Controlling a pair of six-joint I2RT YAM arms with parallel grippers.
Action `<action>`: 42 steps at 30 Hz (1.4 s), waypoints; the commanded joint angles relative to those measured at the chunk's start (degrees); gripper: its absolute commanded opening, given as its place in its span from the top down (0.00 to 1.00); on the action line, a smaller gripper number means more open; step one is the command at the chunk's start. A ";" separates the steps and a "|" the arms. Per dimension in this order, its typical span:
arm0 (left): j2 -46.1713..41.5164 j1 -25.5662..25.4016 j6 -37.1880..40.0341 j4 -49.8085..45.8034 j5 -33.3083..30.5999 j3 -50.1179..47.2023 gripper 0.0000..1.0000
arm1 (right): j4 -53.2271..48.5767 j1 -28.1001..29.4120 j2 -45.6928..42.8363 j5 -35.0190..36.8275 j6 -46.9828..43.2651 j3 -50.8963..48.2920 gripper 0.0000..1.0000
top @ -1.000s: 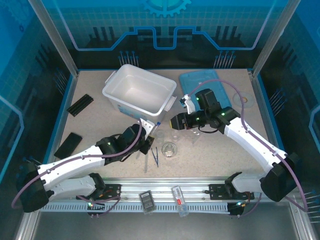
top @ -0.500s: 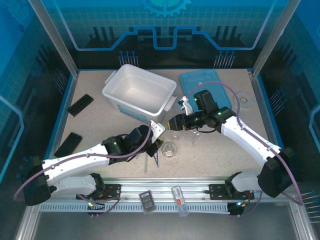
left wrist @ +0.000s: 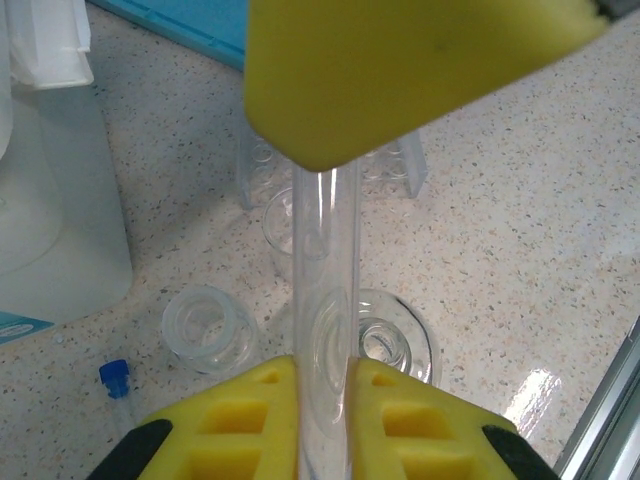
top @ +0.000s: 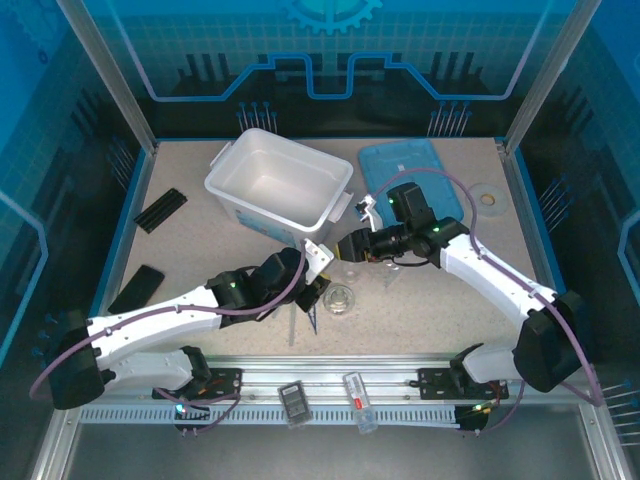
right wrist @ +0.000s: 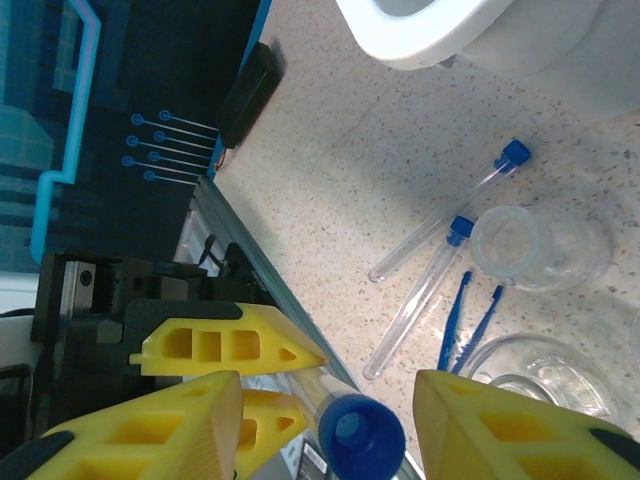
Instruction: Organize the chemistry lab equipment
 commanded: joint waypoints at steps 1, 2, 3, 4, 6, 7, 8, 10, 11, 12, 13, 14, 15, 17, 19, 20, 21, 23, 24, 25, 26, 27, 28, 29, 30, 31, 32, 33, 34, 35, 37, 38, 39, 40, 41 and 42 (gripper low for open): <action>-0.37 -0.48 0.34 1.33 0.80 1.03 0.85 | 3.01 -0.76 0.69 -3.55 1.80 -1.23 0.52; -0.43 -0.48 0.22 1.47 0.82 0.89 0.85 | 3.42 -0.97 0.71 -4.12 2.06 -1.44 0.54; -0.43 -0.48 0.16 1.52 0.86 0.79 0.85 | 4.08 -1.02 0.79 -4.71 2.53 -1.75 0.55; -0.36 -0.48 0.07 1.52 0.82 0.77 0.85 | 4.62 -1.04 0.78 -5.04 2.78 -2.05 0.56; -0.18 -0.48 0.08 1.65 0.82 0.65 0.85 | 4.94 -1.02 0.79 -5.29 2.88 -2.41 0.56; -0.17 -0.48 -0.04 1.69 0.82 0.65 0.85 | 5.06 -1.16 0.79 -5.22 2.97 -2.63 0.58; -0.17 -0.48 -0.05 1.69 0.82 0.72 0.85 | 5.14 -1.19 0.84 -5.38 3.04 -2.77 0.59; -0.33 -0.48 -0.32 1.94 0.82 0.50 0.85 | 5.60 -1.34 0.82 -5.60 3.31 -3.12 0.60; -0.34 -0.48 -0.36 2.04 0.91 0.40 0.85 | 5.60 -1.41 0.78 -5.64 3.25 -3.13 0.62; -0.34 -0.48 -0.34 2.13 0.92 0.42 0.85 | 5.60 -1.42 0.77 -5.70 3.23 -3.21 0.63; -0.33 -0.48 -0.38 2.09 0.94 0.38 0.85 | 5.52 -1.51 0.73 -5.53 3.15 -3.22 0.65; -0.34 -0.48 -0.37 2.13 0.86 0.35 0.84 | 5.35 -1.58 0.61 -5.30 2.98 -3.22 0.65; -0.34 -0.48 -0.41 2.13 0.82 0.19 0.83 | 5.26 -1.56 0.49 -5.10 2.84 -3.30 0.65; -0.43 -0.48 -0.38 2.12 0.74 0.04 0.83 | 4.91 -1.57 0.19 -4.82 2.64 -3.31 0.66; -0.52 -0.48 -0.49 2.08 0.62 -0.02 0.82 | 4.28 -1.61 -0.23 -4.25 2.28 -3.31 0.67; -0.56 -0.48 -0.49 2.05 0.56 -0.06 0.82 | 3.82 -1.57 -0.36 -3.92 2.05 -3.21 0.67; -0.67 -0.53 -0.40 2.04 0.39 -0.12 0.82 | 3.23 -1.55 -0.50 -3.54 1.72 -3.05 0.68; -0.70 -0.48 -0.25 2.13 0.21 -0.04 0.82 | 2.50 -1.57 -0.85 -2.82 1.24 -2.92 0.70; -0.70 -0.48 -0.23 2.13 0.16 0.01 0.82 | 2.20 -1.55 -0.98 -2.53 1.12 -2.87 0.70; -0.62 -0.48 -0.16 2.13 0.16 0.11 0.82 | 2.03 -1.62 -1.14 -2.22 1.04 -2.92 0.70; -0.61 -0.48 -0.07 2.13 0.25 0.10 0.82 | 2.00 -1.59 -1.22 -2.08 1.03 -2.88 0.70; -0.52 -0.48 -0.10 2.22 0.30 0.14 0.82 | 1.92 -1.55 -1.25 -2.02 1.08 -2.87 0.71; -0.48 -0.48 -0.21 2.22 0.29 0.12 0.82 | 1.93 -1.60 -1.31 -1.99 1.12 -2.87 0.71; -0.43 -0.48 -0.18 2.31 0.38 0.13 0.82 | 1.91 -1.56 -1.42 -2.00 1.12 -2.87 0.71; -0.39 -0.48 -0.19 2.40 0.53 0.06 0.82 | 1.98 -1.60 -1.50 -1.94 1.19 -2.87 0.72; -0.34 -0.48 -0.23 2.44 0.60 0.09 0.82 | 2.03 -1.60 -1.59 -1.83 1.21 -2.88 0.74; -0.34 -0.48 -0.21 2.48 0.81 0.11 0.82 | 2.41 -1.70 -1.65 -1.85 1.45 -3.04 0.75; -0.20 -0.48 -0.22 2.48 0.98 0.10 0.82 | 2.82 -1.64 -1.69 -1.91 1.72 -3.13 0.75; -0.24 -0.48 -0.23 2.56 1.07 0.07 0.82 | 3.05 -1.69 -1.64 -2.07 1.82 -3.21 0.77; -0.26 -0.48 -0.12 2.61 1.24 0.12 0.82 | 3.31 -1.73 -1.64 -2.29 1.98 -3.22 0.78; -0.26 -0.48 -0.07 2.57 1.43 0.08 0.82 | 3.92 -1.73 -1.60 -2.57 2.26 -3.31 0.83; -0.26 -0.48 -0.06 2.57 1.37 0.04 0.82 | 4.10 -1.76 -1.45 -2.64 2.35 -3.33 0.84; -0.25 -0.48 -0.04 2.57 1.35 0.05 0.82 | 4.20 -1.73 -1.51 -2.65 2.35 -3.25 0.85; -0.26 -0.48 -0.02 2.57 1.23 0.06 0.82 | 4.23 -1.77 -1.51 -2.77 2.35 -3.29 0.86; -0.25 -0.48 -0.14 2.51 1.00 0.06 0.81 | 4.20 -1.81 -1.60 -2.79 2.31 -3.31 0.87; -0.27 -0.48 -0.28 2.42 0.62 0.10 0.79 | 4.11 -1.82 -1.60 -2.79 2.24 -3.31 0.87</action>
